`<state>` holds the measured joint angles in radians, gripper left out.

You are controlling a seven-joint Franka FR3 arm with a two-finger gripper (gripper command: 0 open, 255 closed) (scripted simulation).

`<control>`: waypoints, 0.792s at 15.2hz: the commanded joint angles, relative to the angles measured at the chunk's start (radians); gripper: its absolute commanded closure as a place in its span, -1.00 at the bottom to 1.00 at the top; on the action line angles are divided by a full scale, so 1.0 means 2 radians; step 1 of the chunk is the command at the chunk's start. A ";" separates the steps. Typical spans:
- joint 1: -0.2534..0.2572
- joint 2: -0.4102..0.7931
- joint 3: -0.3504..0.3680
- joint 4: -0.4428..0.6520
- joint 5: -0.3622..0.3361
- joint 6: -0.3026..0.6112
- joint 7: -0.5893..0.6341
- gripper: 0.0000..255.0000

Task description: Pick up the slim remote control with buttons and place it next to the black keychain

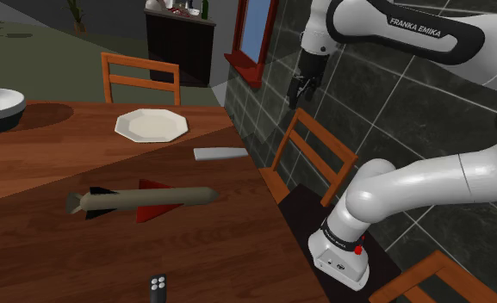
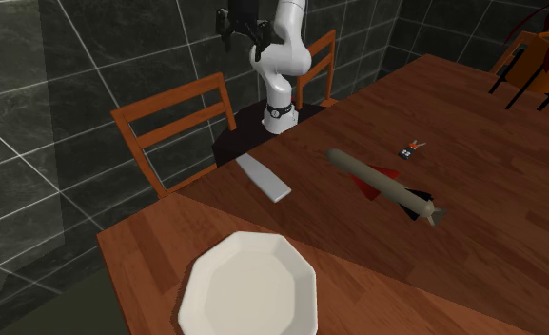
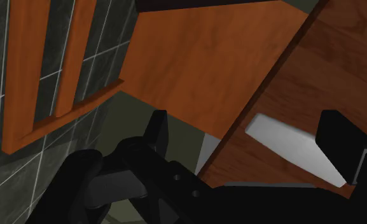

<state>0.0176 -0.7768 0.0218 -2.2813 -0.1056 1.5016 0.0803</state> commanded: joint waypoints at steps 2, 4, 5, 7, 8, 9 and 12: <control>0.006 0.010 -0.006 -0.006 -0.002 0.017 -0.018 -1.00; 0.019 0.031 -0.018 -0.017 -0.005 0.051 -0.055 -1.00; 0.025 0.043 -0.024 -0.021 -0.006 0.068 -0.073 -1.00; 0.038 0.068 -0.035 -0.028 -0.007 0.101 -0.109 -1.00; 0.044 0.081 -0.040 -0.030 -0.007 0.117 -0.128 -1.00; 0.051 0.094 -0.044 -0.032 -0.007 0.133 -0.146 -1.00; 0.070 0.137 -0.057 -0.034 -0.004 0.179 -0.201 -1.00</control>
<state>0.1428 -0.5287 -0.0859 -2.3428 -0.1163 1.8240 -0.2831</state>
